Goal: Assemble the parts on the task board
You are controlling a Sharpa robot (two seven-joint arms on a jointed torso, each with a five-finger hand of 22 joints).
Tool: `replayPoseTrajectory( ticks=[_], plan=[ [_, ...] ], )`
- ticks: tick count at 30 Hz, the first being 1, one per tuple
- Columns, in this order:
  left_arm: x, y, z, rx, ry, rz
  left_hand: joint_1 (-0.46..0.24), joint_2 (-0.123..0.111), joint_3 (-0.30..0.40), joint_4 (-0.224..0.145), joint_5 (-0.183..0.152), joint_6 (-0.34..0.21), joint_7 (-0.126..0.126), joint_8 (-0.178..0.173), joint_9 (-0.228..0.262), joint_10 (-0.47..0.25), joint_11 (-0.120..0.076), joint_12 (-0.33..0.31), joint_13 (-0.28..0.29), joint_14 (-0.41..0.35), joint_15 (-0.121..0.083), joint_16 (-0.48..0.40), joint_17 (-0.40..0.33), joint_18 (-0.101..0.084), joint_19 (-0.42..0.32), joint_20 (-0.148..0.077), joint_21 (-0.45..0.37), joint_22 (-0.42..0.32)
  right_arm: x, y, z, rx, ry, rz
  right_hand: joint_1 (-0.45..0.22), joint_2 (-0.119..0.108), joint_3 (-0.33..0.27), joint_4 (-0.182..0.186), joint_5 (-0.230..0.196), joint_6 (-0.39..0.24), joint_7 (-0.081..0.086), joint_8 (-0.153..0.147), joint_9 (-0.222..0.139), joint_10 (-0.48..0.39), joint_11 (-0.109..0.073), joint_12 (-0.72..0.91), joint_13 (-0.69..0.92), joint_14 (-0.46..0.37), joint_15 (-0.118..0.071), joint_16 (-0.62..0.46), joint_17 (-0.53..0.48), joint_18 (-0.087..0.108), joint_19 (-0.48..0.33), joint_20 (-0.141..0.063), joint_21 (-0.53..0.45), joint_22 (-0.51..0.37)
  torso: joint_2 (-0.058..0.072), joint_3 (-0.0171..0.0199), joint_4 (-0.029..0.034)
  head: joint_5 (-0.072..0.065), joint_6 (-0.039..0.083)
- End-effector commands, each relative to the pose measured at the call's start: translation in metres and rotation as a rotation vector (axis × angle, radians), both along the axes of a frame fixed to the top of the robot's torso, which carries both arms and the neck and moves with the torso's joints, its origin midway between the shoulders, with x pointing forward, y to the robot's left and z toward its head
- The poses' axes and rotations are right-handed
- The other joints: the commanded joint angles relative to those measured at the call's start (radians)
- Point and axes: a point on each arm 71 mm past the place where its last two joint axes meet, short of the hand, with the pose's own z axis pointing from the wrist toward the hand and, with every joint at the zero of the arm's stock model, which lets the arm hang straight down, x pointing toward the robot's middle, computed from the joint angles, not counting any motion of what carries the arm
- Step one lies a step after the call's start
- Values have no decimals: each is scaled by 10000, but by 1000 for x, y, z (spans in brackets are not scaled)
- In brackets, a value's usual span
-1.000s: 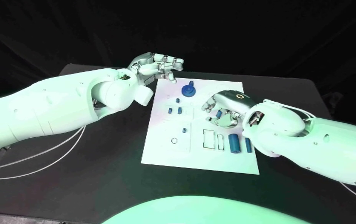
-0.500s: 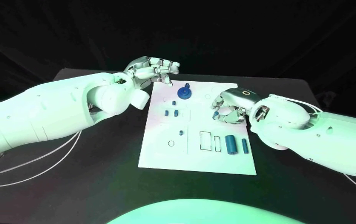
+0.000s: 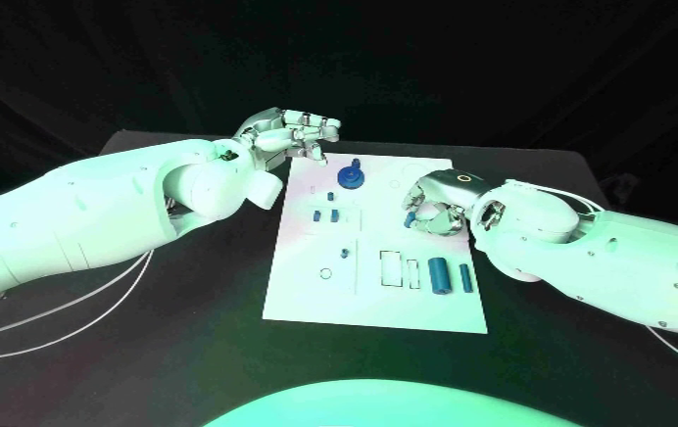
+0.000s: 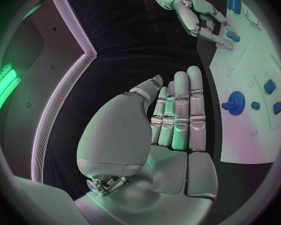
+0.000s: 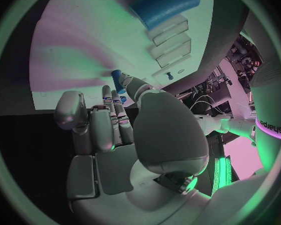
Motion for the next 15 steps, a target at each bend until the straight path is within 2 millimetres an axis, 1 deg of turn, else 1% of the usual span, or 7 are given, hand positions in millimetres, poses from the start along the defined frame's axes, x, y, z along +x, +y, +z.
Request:
replayPoseTrajectory(
  ticks=[1,3,7,10,15],
  plan=[
    [-1,-2,1,-51,-62,-188,4,2,-17,-38,-9,-43,-3,-24,-6,-52,8,56,-12,13,50,-40,-14,53,48,29,-42,-12,-2,2,-5,-217,149,170,32,77,-5,11,44,140,9,78,19,76,-54,90,7,346,38,-36,-7,9,83,-32,76,169,4,2,-10,13,-26],
    [-1,-1,1,-47,-60,-183,4,2,-17,-38,-9,-43,-3,-24,-6,-52,8,56,-12,13,50,-40,-14,53,48,29,-42,-12,-2,3,-6,-199,218,196,54,146,35,22,64,295,25,144,46,246,-90,215,29,355,9,-18,14,-18,172,-55,209,248,0,3,-15,27,-39],
    [-1,-1,1,-43,-54,-182,4,2,-17,-38,-9,-43,-3,-24,-6,-52,8,56,-12,13,50,-40,-14,53,48,29,-42,-12,-3,4,-8,-114,304,226,57,192,77,40,71,397,18,174,59,448,-133,340,51,374,-23,27,70,-43,252,-83,325,322,-1,0,-16,30,-52],
    [-1,-1,1,-42,-50,-187,4,2,-17,-38,-9,-43,-3,-24,-6,-52,8,56,-12,13,50,-40,-14,53,48,29,-42,-12,-4,5,-8,-75,334,228,60,222,110,52,75,448,-3,184,64,589,-170,419,65,385,-50,48,95,-55,295,-105,384,362,-4,4,-12,26,-67],
    [-1,-1,1,-33,-32,-198,4,2,-17,-38,-9,-43,-3,-24,-6,-52,8,56,-12,13,50,-40,-14,53,48,29,-42,-12,-4,4,-8,1,319,200,86,324,187,71,104,617,-75,246,95,894,-265,576,108,403,-125,87,139,-78,373,-162,499,440,-3,-1,-16,24,-84]
  ],
)
